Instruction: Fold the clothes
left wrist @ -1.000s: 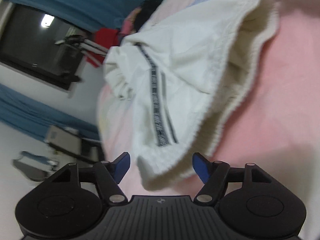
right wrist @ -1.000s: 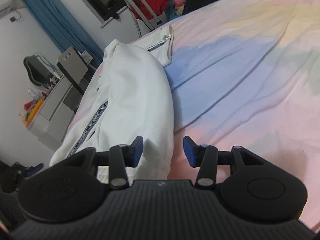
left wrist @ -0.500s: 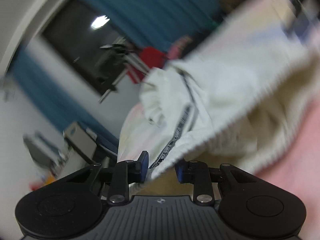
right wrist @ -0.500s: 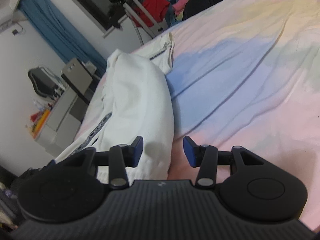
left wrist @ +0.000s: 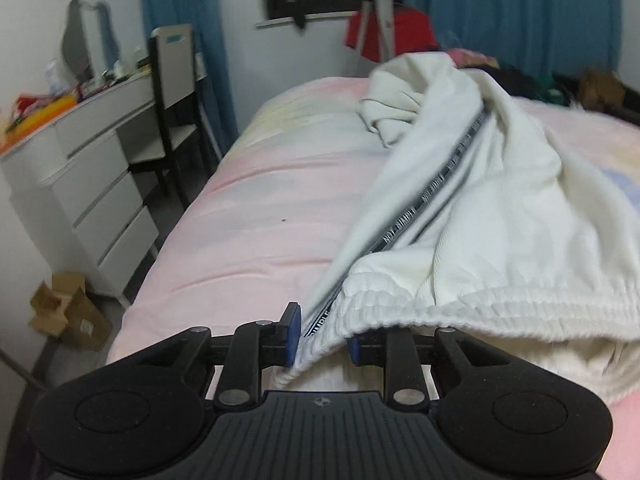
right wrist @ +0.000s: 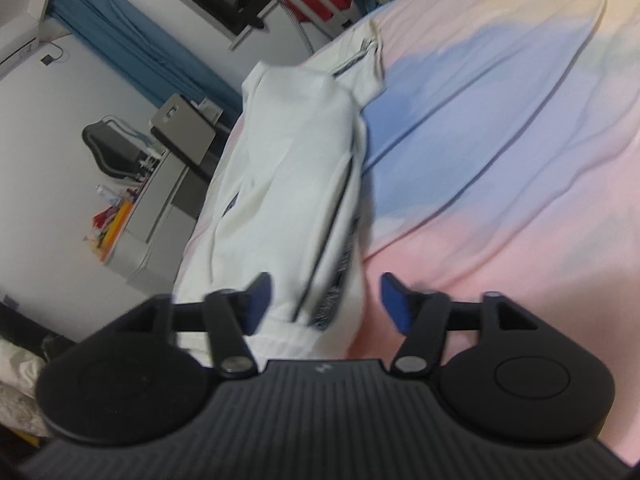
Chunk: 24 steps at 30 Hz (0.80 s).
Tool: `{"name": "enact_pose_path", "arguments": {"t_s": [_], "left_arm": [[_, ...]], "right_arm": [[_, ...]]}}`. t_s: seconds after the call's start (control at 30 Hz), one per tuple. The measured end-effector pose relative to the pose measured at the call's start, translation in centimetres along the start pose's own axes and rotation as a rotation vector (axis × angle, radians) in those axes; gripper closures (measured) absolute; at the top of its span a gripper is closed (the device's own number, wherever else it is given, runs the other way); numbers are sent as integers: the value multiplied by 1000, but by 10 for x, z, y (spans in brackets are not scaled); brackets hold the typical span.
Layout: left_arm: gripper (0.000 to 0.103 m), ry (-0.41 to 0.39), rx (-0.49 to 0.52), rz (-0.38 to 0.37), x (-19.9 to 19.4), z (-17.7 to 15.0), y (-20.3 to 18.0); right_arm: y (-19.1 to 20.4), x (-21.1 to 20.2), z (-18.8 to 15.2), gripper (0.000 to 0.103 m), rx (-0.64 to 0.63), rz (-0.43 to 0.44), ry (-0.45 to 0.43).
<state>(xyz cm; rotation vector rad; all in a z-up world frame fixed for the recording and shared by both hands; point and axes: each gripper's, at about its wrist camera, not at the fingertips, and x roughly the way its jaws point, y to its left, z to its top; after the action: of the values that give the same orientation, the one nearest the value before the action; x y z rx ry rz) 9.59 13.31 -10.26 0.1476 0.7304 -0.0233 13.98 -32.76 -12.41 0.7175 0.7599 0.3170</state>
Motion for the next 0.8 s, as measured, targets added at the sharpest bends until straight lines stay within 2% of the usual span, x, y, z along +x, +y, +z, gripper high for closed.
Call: {"name": "enact_pose_path", "arguments": {"t_s": [0.13, 0.17, 0.2, 0.23, 0.27, 0.4, 0.47, 0.6, 0.63, 0.73, 0.8], "left_arm": [[73, -1, -33, -70, -12, -2, 8], [69, -3, -45, -92, -18, -3, 11], [62, 4, -74, -118, -22, -5, 16], [39, 15, -111, -146, -24, -8, 20], [27, 27, -148, -174, -27, -11, 24], [22, -9, -360, -329, -51, -18, 51], [15, -12, -446, -370, -50, -18, 63], [14, -7, -606, -432, -44, -18, 86], [14, 20, -606, -421, -39, -19, 87], [14, 145, -523, -366, -22, -22, 75], [14, 189, -496, -357, -14, -22, 69]], "right_arm": [[4, 15, -6, 32, -3, 16, 45], [4, 20, -7, 32, 2, 6, 54], [3, 25, -8, 32, 6, -4, 63], [1, 29, -9, 32, 10, -11, 70], [-1, 34, -10, 32, 14, -18, 78], [-3, 40, -14, 33, 19, -18, 76], [-2, 41, -14, 33, 10, -14, 80], [-6, 42, -13, 34, 5, 13, 106], [-7, 43, -12, 37, 7, 20, 113], [-5, 42, -12, 54, 16, 60, 139], [-2, 40, -13, 56, -6, 79, 153]]}}
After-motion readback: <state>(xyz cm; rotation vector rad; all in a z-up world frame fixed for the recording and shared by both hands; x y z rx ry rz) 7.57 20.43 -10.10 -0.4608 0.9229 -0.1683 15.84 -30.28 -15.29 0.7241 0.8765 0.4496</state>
